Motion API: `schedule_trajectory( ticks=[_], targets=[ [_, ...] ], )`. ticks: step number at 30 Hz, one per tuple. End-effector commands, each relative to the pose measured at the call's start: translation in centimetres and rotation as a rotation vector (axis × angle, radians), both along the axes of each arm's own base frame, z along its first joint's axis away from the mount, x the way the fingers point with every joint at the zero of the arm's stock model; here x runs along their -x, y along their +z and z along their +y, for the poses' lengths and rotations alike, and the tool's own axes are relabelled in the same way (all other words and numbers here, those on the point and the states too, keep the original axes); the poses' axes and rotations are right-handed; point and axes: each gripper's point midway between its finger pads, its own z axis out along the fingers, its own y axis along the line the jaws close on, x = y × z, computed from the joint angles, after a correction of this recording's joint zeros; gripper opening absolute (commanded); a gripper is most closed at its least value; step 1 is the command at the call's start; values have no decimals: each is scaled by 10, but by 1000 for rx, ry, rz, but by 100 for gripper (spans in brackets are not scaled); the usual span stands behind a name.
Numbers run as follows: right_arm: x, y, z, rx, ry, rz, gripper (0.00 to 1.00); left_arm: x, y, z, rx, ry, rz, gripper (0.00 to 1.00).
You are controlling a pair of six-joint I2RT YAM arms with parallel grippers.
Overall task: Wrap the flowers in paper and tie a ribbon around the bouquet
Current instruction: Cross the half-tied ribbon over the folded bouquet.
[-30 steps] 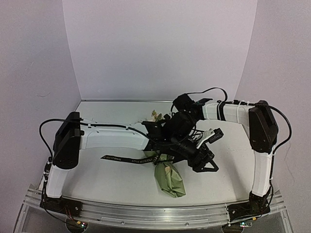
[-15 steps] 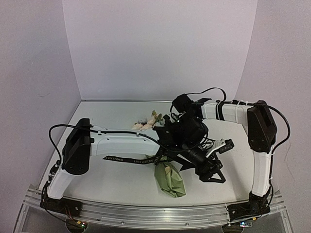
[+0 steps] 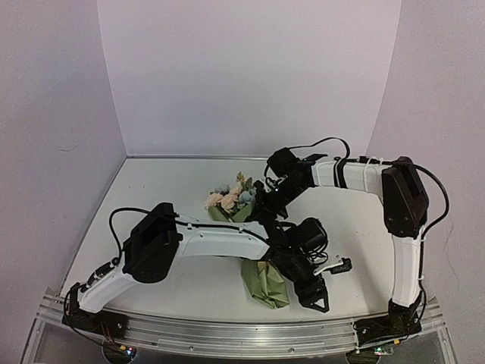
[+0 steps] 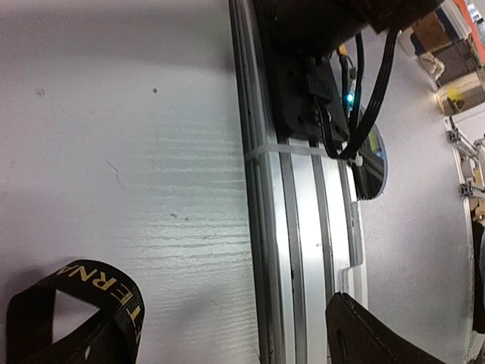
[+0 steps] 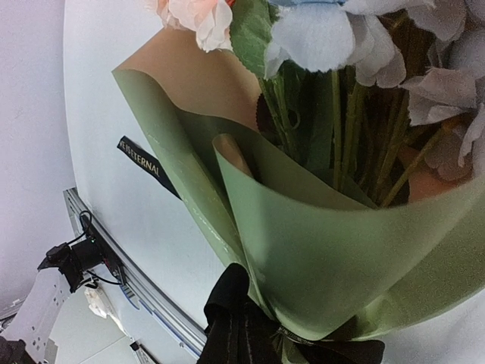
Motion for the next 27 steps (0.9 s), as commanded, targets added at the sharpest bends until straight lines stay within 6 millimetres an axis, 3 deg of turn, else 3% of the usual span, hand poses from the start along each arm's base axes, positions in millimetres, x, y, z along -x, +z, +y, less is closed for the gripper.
schedule_trajectory(
  ticks=[1, 7, 12, 15, 18, 21, 23, 27],
  targets=[
    [-9, 9, 5, -20, 2, -23, 0, 23, 48, -23, 125, -117, -5, 89],
    [-8, 8, 5, -18, 5, -14, 0, 24, 81, -27, 251, -103, -36, 91],
    [-8, 11, 4, -15, 8, -23, 0, 5, 113, -23, 350, -5, -123, 91],
    [-8, 11, 2, -9, 7, -30, 0, -16, 137, -18, 384, 82, -112, 92],
    [-8, 12, -1, 1, 5, -47, 0, -34, 149, -6, 401, 141, -76, 95],
    [-8, 14, -3, 6, 6, -58, 0, -38, 148, -1, 381, 158, -88, 94],
    [-7, 17, -4, 6, 6, -70, 0, -42, 147, 6, 365, 186, -90, 90],
    [-5, 27, -9, 8, 5, -101, 0, -75, 176, 41, 427, 353, -93, 78]
  ],
)
